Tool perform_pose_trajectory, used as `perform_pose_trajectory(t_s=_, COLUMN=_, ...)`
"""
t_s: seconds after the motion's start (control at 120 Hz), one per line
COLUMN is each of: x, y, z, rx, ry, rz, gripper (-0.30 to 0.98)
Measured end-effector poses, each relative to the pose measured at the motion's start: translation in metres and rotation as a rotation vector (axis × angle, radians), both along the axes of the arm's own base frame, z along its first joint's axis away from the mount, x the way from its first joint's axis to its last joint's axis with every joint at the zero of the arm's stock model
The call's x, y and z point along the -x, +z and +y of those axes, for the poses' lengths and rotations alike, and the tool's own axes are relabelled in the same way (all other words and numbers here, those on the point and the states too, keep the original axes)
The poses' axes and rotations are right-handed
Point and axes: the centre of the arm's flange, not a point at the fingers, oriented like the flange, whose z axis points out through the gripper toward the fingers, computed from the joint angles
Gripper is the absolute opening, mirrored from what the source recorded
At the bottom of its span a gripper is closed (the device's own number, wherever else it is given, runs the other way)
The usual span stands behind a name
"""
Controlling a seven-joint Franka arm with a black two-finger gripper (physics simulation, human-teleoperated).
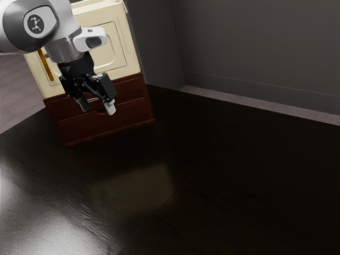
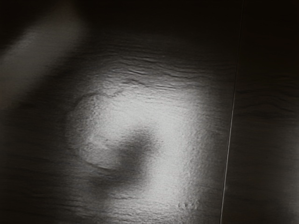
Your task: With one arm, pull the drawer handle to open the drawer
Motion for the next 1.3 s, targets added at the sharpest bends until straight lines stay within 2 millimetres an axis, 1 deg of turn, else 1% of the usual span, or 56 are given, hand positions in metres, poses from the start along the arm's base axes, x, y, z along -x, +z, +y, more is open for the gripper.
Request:
perform_pose_trajectory(t_s=0.275, x=-0.001, y=-0.002, z=0.000, rx=0.000, ry=-0.003, rz=0.003, gripper=0.69)
perform_pose_trajectory(t_s=0.325, x=-0.002, y=0.002, z=0.000, rx=-0.003, ry=-0.015, rz=-0.006, gripper=0.69)
perform_pose_trajectory(t_s=0.342, x=0.000, y=0.010, z=0.000, rx=-0.008, ry=-0.019, rz=-0.022, gripper=0.69)
perform_pose_trajectory(t_s=0.433, x=0.032, y=0.105, z=-0.008, rx=-0.069, ry=-0.062, rz=-0.198, gripper=0.69)
perform_pose_trajectory(t_s=0.45, x=0.039, y=0.118, z=-0.010, rx=-0.080, ry=-0.075, rz=-0.221, gripper=0.69)
perform_pose_trajectory(t_s=0.483, x=0.052, y=0.137, z=-0.013, rx=-0.100, ry=-0.111, rz=-0.254, gripper=0.69)
perform_pose_trajectory(t_s=0.508, x=0.060, y=0.148, z=-0.015, rx=-0.114, ry=-0.145, rz=-0.271, gripper=0.69)
perform_pose_trajectory(t_s=0.533, x=0.065, y=0.153, z=-0.016, rx=-0.126, ry=-0.182, rz=-0.279, gripper=0.69)
perform_pose_trajectory(t_s=0.617, x=0.072, y=0.160, z=-0.013, rx=-0.166, ry=-0.293, rz=-0.283, gripper=0.68)
perform_pose_trajectory(t_s=0.675, x=0.070, y=0.152, z=-0.001, rx=-0.193, ry=-0.352, rz=-0.270, gripper=0.68)
perform_pose_trajectory(t_s=0.783, x=0.056, y=0.110, z=0.038, rx=-0.230, ry=-0.427, rz=-0.212, gripper=0.68)
perform_pose_trajectory(t_s=0.85, x=0.052, y=0.092, z=0.059, rx=-0.249, ry=-0.469, rz=-0.197, gripper=0.69)
perform_pose_trajectory(t_s=0.9, x=0.051, y=0.083, z=0.070, rx=-0.256, ry=-0.508, rz=-0.196, gripper=0.69)
perform_pose_trajectory(t_s=0.958, x=0.046, y=0.070, z=0.077, rx=-0.253, ry=-0.558, rz=-0.190, gripper=0.69)
perform_pose_trajectory(t_s=1.017, x=0.041, y=0.055, z=0.080, rx=-0.247, ry=-0.610, rz=-0.182, gripper=0.69)
perform_pose_trajectory(t_s=1.083, x=0.034, y=0.045, z=0.077, rx=-0.253, ry=-0.668, rz=-0.180, gripper=0.69)
perform_pose_trajectory(t_s=1.142, x=0.024, y=0.041, z=0.069, rx=-0.264, ry=-0.718, rz=-0.189, gripper=0.69)
perform_pose_trajectory(t_s=1.3, x=-0.009, y=0.015, z=0.044, rx=-0.259, ry=-0.814, rz=-0.193, gripper=0.69)
